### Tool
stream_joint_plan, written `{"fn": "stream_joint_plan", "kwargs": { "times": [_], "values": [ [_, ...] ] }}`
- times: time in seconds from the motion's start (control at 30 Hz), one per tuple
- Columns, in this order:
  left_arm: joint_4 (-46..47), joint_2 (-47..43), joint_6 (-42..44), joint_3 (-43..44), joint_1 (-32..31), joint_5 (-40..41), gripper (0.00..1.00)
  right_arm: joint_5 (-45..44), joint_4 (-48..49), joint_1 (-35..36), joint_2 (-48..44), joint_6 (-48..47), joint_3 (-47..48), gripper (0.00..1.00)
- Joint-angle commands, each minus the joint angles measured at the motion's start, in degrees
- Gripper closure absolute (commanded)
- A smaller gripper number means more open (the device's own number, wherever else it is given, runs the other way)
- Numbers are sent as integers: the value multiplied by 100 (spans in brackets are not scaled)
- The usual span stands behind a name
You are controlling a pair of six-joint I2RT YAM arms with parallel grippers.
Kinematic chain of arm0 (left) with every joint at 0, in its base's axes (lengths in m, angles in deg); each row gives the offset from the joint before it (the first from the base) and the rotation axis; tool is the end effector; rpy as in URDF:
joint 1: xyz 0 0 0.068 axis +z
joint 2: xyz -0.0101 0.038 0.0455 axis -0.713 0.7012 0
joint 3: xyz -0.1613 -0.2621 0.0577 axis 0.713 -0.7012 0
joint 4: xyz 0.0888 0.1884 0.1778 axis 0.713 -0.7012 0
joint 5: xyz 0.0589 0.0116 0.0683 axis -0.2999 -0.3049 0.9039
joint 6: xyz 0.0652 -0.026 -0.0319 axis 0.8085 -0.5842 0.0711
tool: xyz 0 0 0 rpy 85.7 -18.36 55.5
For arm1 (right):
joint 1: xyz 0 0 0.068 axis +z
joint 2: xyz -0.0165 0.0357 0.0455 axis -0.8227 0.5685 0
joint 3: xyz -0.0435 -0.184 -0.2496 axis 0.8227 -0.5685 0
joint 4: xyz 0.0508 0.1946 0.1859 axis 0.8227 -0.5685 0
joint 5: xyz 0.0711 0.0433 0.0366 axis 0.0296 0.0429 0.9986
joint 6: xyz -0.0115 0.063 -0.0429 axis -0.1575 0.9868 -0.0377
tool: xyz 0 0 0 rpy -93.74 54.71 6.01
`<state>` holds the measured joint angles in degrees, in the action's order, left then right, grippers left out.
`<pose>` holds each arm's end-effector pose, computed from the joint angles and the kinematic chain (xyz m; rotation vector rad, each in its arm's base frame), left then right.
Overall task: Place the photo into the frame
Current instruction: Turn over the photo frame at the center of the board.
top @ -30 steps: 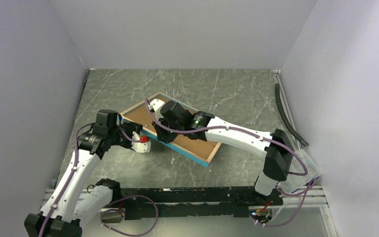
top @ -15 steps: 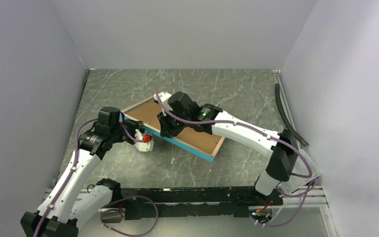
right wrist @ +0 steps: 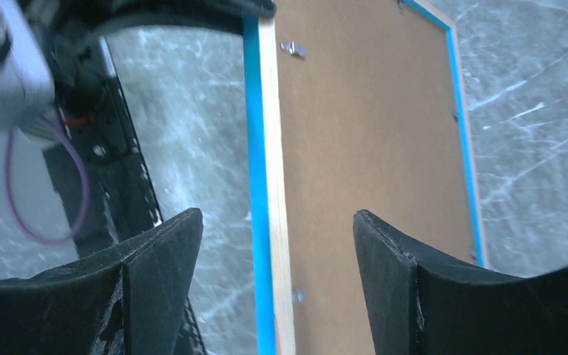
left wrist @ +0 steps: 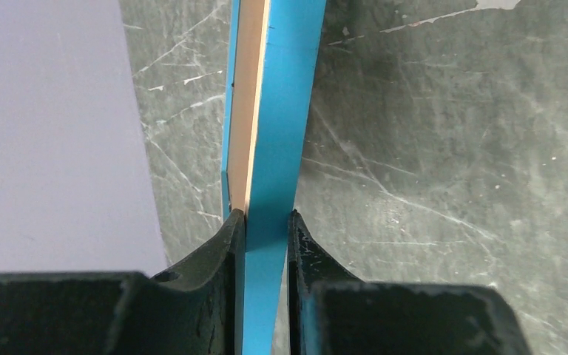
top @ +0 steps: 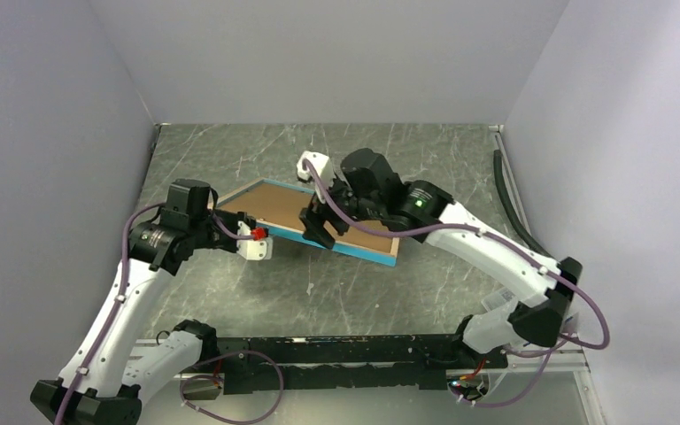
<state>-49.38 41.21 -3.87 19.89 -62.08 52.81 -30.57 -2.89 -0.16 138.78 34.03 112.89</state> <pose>0.1571 -0.0786 0.3547 1.8188 1.3300 0.0101 0.1913 0.3012 0.4294 -1.1998 1.8553 0.7653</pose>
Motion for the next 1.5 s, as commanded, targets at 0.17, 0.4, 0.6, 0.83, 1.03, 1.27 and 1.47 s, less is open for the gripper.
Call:
{"fn": "stream_joint_plan", "kwargs": {
  "times": [0.17,0.4,0.6,0.83,1.03,1.27,1.47],
  "values": [
    [-374,-190,-544,536,16,-386,97,156,-215,-26,-1017,-2105,-632,3],
    [-390,-132,-649,766,21,-379,97,-374,-457,194,-485,-2249,-473,0],
    [-373,-115,-864,850,16,-364,97,-1145,-97,278,-158,-2336,-522,5],
    [-185,-91,-1511,1097,16,-259,97,-1958,971,302,-332,-2460,-1160,27],
    [142,-105,-2169,1205,18,-238,97,-1872,1020,217,-281,-2617,-925,58],
    [489,-12,-3233,1411,20,32,39,-1139,90,-228,364,-1847,403,81],
    [438,343,-4071,2003,117,310,12,-785,-270,-506,798,-1202,1003,87]
  ]
}}
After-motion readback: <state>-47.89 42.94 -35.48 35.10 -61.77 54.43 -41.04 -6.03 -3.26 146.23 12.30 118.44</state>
